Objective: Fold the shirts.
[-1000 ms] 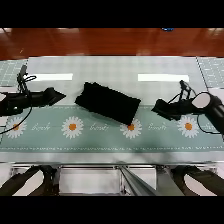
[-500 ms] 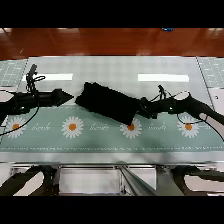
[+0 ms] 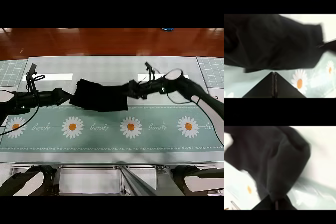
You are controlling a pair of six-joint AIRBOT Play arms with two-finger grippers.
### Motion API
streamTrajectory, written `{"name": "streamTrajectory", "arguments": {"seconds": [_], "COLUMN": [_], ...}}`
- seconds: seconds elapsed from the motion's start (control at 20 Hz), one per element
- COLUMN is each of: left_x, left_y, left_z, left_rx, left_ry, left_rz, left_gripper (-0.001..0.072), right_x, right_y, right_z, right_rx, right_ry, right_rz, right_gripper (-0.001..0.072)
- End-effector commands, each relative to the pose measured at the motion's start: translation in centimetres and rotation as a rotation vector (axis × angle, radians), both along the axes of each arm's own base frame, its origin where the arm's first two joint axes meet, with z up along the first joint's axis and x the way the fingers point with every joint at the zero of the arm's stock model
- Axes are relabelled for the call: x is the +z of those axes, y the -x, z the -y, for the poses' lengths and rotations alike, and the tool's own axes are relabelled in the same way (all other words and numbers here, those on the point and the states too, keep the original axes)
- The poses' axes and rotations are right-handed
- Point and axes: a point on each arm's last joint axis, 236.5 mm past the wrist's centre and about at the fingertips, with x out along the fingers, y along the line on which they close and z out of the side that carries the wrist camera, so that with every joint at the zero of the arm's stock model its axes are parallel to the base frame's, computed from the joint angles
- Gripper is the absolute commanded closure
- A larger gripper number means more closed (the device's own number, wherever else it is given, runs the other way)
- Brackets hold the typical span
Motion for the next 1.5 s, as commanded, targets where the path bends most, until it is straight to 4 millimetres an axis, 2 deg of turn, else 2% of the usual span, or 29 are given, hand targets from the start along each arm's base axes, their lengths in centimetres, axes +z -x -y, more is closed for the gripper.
{"name": "streamTrajectory", "arguments": {"seconds": [0.0,0.1,0.2,0.4,0.55,0.7,0.8,0.9,1.0,1.1,1.2,1.45], "left_x": [-0.9,-1.5,-1.6,-1.6,-1.6,-1.5,-1.5,-1.5,-1.5,-1.5,-1.5,-1.4], "left_y": [-0.2,0.1,0.5,0.6,1.7,2.8,2.8,3.0,3.1,3.1,3.3,3.8], "left_z": [-0.6,-0.5,-0.2,-0.1,0.7,1.3,1.3,1.4,1.4,1.4,1.6,1.8], "left_rx": [0.002,-0.01,-0.028,-0.032,-0.088,-0.146,-0.146,-0.156,-0.159,-0.158,-0.167,-0.192], "left_ry": [-0.039,-0.041,-0.038,-0.037,-0.023,-0.018,-0.018,-0.013,-0.013,-0.012,-0.008,-0.005], "left_rz": [-0.005,-0.025,-0.035,-0.037,-0.057,-0.061,-0.061,-0.067,-0.069,-0.069,-0.074,-0.078], "left_gripper": [0.0689,0.0689,0.0689,0.0689,0.0689,0.0689,0.069,0.0689,0.069,0.0689,0.0689,0.0689], "right_x": [8.0,13.4,17.6,22.8,24.7,25.1,24.6,23.1,23.2,22.4,21.0,15.3], "right_y": [-3.5,-5.3,-5.8,-5.2,-3.3,-0.1,2.8,6.1,8.2,10.3,12.6,20.7], "right_z": [2.0,5.5,9.8,18.0,24.2,30.2,33.5,36.6,38.9,40.5,40.9,42.4], "right_rx": [0.024,-0.038,-0.086,-0.249,-0.369,-0.466,-0.511,-0.547,-0.635,-0.707,-0.763,-0.925], "right_ry": [0.095,0.12,0.162,0.208,0.243,0.29,0.326,0.394,0.433,0.439,0.419,0.48], "right_rz": [0.175,0.217,0.248,0.271,0.268,0.216,0.142,0.034,0.011,-0.038,-0.099,-0.343], "right_gripper": [0.0689,0.0689,0.0689,0.0689,0.0689,0.0689,0.069,0.069,0.069,0.069,0.069,0.069]}}
